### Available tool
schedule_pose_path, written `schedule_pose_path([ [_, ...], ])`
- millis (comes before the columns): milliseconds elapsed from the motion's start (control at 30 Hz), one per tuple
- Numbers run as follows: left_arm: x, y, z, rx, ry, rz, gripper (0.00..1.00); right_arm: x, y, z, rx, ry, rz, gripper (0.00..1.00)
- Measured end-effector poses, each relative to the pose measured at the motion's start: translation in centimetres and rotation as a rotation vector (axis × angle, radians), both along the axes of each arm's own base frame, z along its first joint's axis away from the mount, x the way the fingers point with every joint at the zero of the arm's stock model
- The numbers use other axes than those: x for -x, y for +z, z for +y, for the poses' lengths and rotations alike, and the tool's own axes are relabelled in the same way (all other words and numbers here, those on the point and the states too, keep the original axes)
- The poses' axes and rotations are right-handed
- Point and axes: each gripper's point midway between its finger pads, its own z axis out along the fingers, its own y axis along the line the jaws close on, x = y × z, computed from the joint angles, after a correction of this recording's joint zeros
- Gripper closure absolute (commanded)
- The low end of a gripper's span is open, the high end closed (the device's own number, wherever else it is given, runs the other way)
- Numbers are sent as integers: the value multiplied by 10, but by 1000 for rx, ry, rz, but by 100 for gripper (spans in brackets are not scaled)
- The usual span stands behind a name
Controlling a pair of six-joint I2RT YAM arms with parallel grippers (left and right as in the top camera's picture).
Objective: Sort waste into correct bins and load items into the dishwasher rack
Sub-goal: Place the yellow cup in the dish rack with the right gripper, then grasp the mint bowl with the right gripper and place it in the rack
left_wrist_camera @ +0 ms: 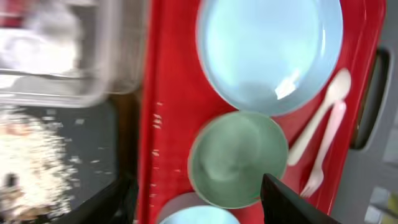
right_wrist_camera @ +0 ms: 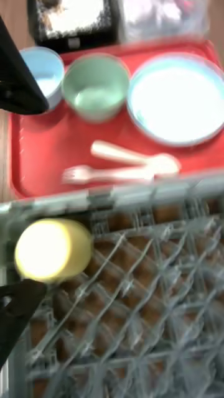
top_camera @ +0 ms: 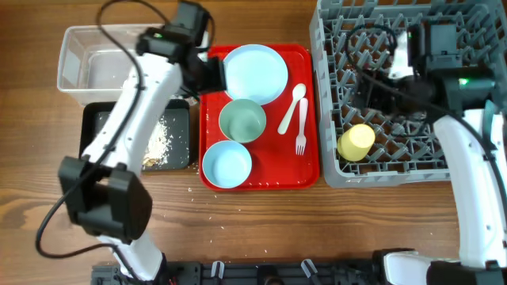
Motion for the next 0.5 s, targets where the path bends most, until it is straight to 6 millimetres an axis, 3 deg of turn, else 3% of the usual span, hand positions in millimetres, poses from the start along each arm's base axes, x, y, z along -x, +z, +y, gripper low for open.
schedule_pose_path([
  [100,-4,38,47,20,115,-82,36,-16,0,81,-76,150,-69,30],
  [167,-2,47,75,20,182,-91,37,-25,-31,131,-101,179,-16,37],
  [233,0,46,96,7,247,-77,35,-33,-73,156,-99,162,68,41],
  [267,0,45,113,-11,313,-71,18,-35,-106,165,-79,153,138,49],
  [300,0,45,124,-21,352,-71,0,-36,-126,168,-70,140,178,51],
  [400,0,45,142,-35,413,-73,0,-36,-182,179,-43,131,281,58],
  [433,0,45,143,-35,418,-74,0,-36,-192,183,-40,135,290,63],
  [467,0,45,143,-34,419,-73,0,-36,-198,188,-41,140,292,72],
  [500,0,45,143,-35,419,-73,0,-34,-203,193,-41,148,298,96],
])
